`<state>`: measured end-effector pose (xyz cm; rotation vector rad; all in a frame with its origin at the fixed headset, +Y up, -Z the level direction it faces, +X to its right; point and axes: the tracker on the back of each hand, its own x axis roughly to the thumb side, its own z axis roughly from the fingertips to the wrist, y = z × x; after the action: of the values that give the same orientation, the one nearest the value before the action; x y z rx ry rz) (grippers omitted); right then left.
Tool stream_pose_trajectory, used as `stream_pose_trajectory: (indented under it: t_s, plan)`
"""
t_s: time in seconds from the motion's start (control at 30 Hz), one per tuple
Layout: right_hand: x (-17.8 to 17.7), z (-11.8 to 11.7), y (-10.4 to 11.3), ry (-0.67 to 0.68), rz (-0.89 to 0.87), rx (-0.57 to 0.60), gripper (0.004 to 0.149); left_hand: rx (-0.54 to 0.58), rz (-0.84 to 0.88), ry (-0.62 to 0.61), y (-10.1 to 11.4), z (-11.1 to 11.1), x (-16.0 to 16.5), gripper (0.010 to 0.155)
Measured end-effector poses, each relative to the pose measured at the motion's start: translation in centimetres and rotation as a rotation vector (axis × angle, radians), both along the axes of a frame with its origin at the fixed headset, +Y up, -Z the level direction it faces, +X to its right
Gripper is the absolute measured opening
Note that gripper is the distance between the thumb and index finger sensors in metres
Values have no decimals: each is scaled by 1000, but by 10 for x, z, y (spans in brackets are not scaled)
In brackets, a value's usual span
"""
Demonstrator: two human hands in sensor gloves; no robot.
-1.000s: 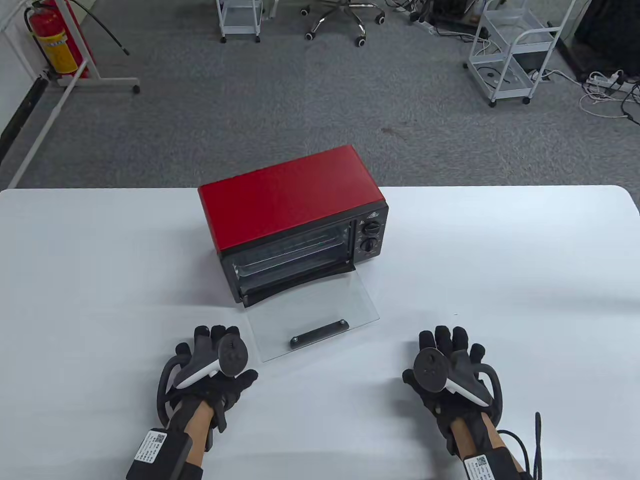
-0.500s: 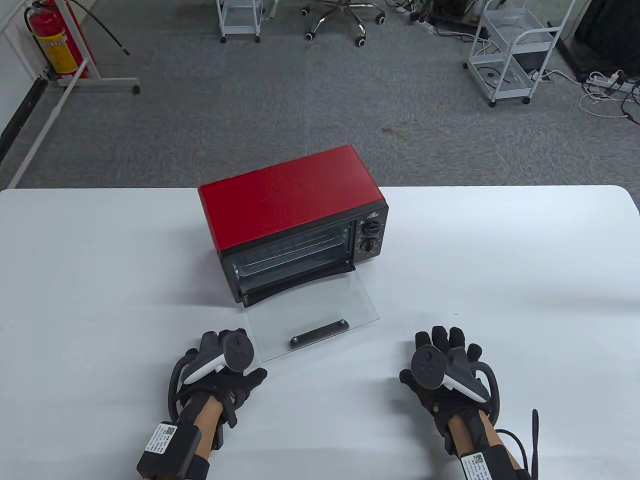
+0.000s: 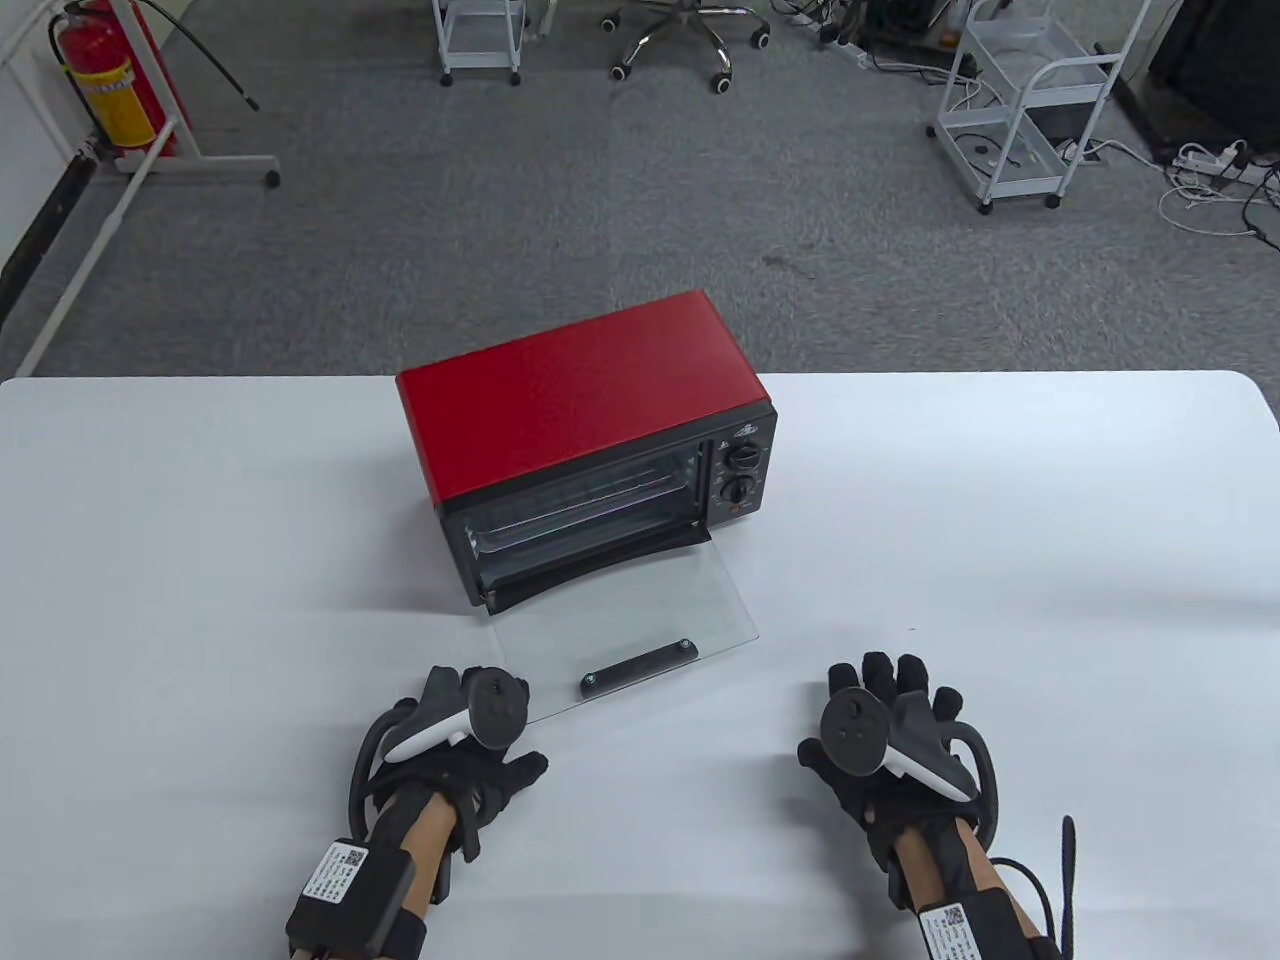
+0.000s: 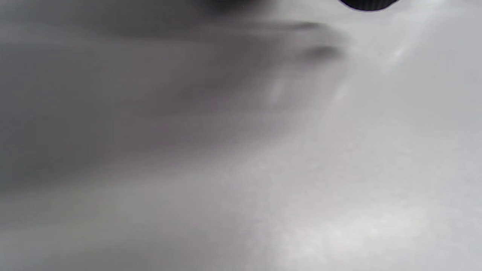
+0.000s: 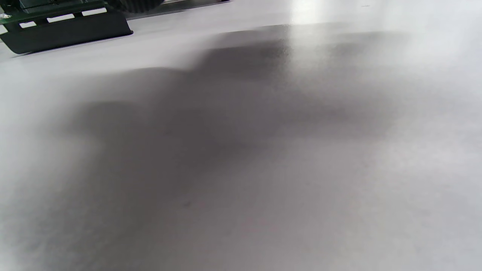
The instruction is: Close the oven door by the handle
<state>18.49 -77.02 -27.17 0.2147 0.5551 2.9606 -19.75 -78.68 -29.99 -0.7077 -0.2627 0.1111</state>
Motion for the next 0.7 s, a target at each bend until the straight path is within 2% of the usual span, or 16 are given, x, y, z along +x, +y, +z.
stream_pose_trajectory:
  t_s: [0.3, 0.43, 0.7]
  plan:
    - [0, 2, -1, 3, 5, -18, 86, -27, 240, 66, 7, 3, 1, 94]
    - [-1, 2, -1, 6, 4, -17, 86, -10, 390, 164, 8, 5, 5, 97]
    - [0, 0, -2, -3, -14, -37, 86, 31, 557, 343, 5, 3, 12, 99]
